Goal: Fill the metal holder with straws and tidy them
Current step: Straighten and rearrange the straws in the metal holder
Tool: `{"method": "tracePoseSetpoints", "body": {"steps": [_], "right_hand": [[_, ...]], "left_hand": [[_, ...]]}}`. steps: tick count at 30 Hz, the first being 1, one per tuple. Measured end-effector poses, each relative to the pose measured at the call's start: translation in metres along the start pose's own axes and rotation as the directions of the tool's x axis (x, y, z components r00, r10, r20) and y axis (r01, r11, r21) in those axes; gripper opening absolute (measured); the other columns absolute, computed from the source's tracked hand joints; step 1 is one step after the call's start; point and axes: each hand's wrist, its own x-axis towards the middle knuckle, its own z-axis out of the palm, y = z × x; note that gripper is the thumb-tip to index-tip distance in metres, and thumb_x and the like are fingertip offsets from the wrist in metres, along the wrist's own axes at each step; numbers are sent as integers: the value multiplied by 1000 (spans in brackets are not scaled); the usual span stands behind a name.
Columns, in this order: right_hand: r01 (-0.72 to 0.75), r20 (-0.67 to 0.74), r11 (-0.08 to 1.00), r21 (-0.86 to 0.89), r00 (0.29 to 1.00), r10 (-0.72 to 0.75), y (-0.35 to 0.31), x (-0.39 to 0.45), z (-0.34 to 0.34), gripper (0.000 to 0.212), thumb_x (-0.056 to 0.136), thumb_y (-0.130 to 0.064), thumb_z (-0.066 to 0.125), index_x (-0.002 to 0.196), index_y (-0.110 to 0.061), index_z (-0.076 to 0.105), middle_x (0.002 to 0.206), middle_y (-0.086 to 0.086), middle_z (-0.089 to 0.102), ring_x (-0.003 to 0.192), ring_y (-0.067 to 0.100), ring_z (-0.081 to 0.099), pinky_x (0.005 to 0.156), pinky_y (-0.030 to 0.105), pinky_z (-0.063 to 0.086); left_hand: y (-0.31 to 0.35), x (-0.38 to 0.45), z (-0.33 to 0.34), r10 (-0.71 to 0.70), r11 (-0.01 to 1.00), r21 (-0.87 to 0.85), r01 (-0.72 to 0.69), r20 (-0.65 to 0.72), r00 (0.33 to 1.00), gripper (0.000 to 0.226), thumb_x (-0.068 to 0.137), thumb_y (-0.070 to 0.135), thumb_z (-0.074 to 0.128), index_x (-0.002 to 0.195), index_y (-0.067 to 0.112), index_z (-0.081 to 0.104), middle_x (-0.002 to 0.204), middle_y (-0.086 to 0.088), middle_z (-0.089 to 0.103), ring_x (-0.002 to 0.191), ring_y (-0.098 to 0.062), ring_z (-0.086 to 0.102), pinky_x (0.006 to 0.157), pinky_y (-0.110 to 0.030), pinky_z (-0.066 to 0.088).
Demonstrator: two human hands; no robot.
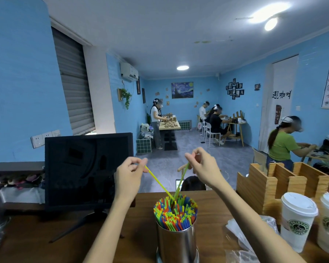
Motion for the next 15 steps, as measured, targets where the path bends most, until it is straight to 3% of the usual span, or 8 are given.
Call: {"method": "tracePoseSetpoints", "body": {"steps": [3, 6, 11, 15], "right_hand": [[-65, -50, 993, 97, 996, 70, -5, -2, -16, 28, 99, -21, 65, 88, 1, 51, 61, 3, 70, 54, 13, 67, 51, 16, 46], [-151, -11, 968, 201, 988, 156, -4, -6, -29, 24, 94, -10, 70, 81, -1, 51, 65, 11, 73, 59, 18, 72, 50, 24, 47], [-309, 156, 861, 403, 951, 268, 4, -16, -33, 31, 89, -4, 74, 73, -7, 49, 74, 19, 73, 62, 22, 64, 51, 24, 46], [-415, 314, 778, 472, 903, 292, 18, -28, -14, 13, 90, -4, 73, 101, -1, 65, 77, 10, 71, 67, 18, 58, 61, 23, 50]], "left_hand": [[7, 3, -13, -52, 989, -140, 39, -90, 995, 19, 95, 24, 70, 82, 12, 64, 70, -3, 75, 57, -4, 61, 60, -27, 47], [11, -1, -21, -99, 975, -209, 80, -81, 992, 19, 93, 14, 70, 83, 0, 62, 72, -6, 75, 60, -8, 62, 57, -25, 48], [2, -12, -24, -227, 927, -289, 240, 81, 971, 19, 89, 3, 70, 74, 0, 59, 78, -14, 75, 63, -14, 57, 54, -22, 47], [-8, -26, -8, -318, 862, -313, 398, 279, 906, 16, 85, -1, 74, 83, 2, 58, 78, -12, 63, 64, -13, 58, 57, -21, 49]]}}
